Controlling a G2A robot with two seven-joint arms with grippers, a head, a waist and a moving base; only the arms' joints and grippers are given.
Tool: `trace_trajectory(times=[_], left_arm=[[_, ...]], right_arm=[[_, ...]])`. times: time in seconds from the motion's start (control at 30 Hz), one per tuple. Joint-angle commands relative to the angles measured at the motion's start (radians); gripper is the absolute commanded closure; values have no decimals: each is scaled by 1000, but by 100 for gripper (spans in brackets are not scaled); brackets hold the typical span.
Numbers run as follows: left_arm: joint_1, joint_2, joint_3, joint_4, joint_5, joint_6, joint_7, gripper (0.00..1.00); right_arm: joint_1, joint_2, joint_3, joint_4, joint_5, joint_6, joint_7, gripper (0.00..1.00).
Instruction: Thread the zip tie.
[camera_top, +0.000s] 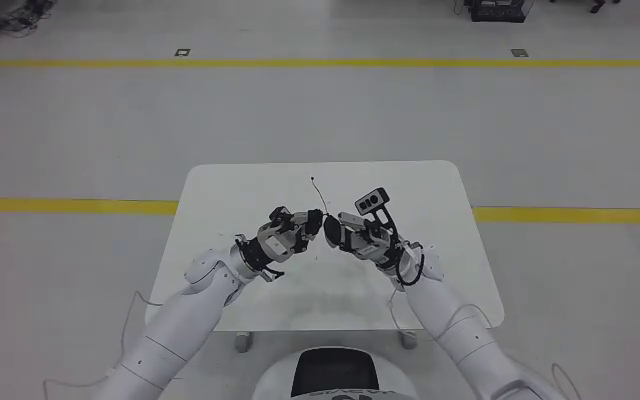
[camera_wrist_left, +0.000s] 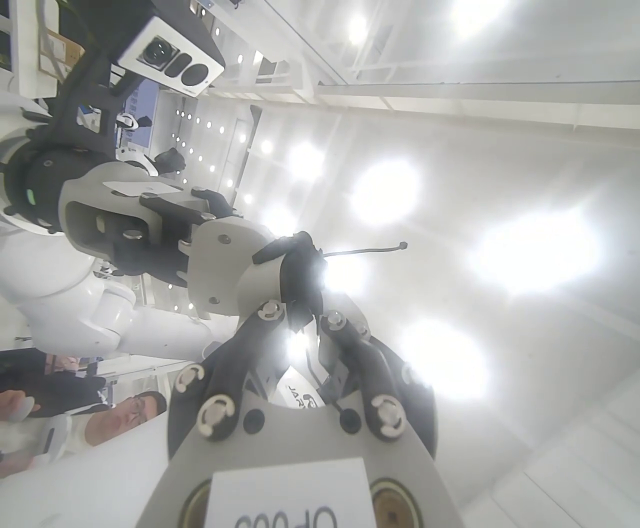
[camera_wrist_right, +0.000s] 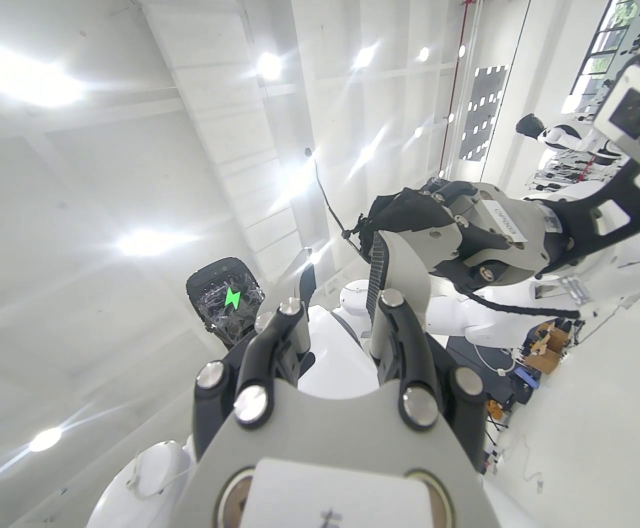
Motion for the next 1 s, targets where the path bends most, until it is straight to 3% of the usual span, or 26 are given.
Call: trace_trajectory(times=[0.0,0.4,0.97], left_arm=[[0,-1,-1,1,-1,0,1,100],[1,-4,-5,3,5,4,1,100],[6,-6,-12,-2,19,8,-3,100]], right_arm=[[-1,-3,2,1,-5,0,0,77],[-9,-17,22,8,-15,0,13,89],[-12,-32,45,18,-26,0,17,87]])
